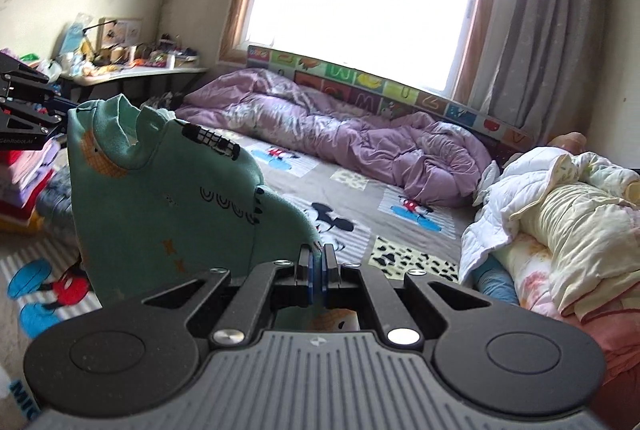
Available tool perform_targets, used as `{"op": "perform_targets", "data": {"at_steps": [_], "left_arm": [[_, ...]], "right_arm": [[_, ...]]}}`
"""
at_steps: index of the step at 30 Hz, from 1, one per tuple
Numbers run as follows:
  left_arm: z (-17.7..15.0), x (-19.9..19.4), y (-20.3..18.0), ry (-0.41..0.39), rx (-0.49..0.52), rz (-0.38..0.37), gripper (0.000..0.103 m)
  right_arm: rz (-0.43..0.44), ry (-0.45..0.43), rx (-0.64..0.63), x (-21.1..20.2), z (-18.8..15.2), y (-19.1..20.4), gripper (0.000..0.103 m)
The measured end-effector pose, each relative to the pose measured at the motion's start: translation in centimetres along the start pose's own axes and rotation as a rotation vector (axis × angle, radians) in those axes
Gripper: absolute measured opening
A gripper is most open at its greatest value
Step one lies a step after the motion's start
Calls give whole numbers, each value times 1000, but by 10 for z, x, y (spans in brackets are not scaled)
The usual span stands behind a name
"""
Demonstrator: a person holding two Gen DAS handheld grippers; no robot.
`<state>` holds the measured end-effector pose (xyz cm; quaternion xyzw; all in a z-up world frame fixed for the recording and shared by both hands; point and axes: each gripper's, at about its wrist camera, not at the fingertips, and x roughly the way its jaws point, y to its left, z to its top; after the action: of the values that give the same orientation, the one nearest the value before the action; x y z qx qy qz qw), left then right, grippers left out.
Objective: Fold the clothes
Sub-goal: 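Lift the mint-green garment with both tools and shake it out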
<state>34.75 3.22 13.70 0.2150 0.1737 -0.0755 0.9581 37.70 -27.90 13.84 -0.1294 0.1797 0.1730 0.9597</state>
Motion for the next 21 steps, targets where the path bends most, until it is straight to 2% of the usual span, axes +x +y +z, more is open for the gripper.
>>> {"op": "perform_targets", "data": {"at_steps": [6, 12, 15, 21], "left_arm": [[9, 25, -1, -29, 36, 65, 13], [-31, 40, -24, 5, 110, 52, 13], [-52, 32, -33, 10, 141, 33, 13], [-74, 3, -50, 7, 197, 5, 13]], "right_arm": [[-54, -28, 22, 24, 0, -7, 5], [-70, -23, -4, 37, -17, 0, 5], [-59, -6, -31, 24, -33, 13, 5], [-39, 27, -76, -4, -64, 36, 5]]}}
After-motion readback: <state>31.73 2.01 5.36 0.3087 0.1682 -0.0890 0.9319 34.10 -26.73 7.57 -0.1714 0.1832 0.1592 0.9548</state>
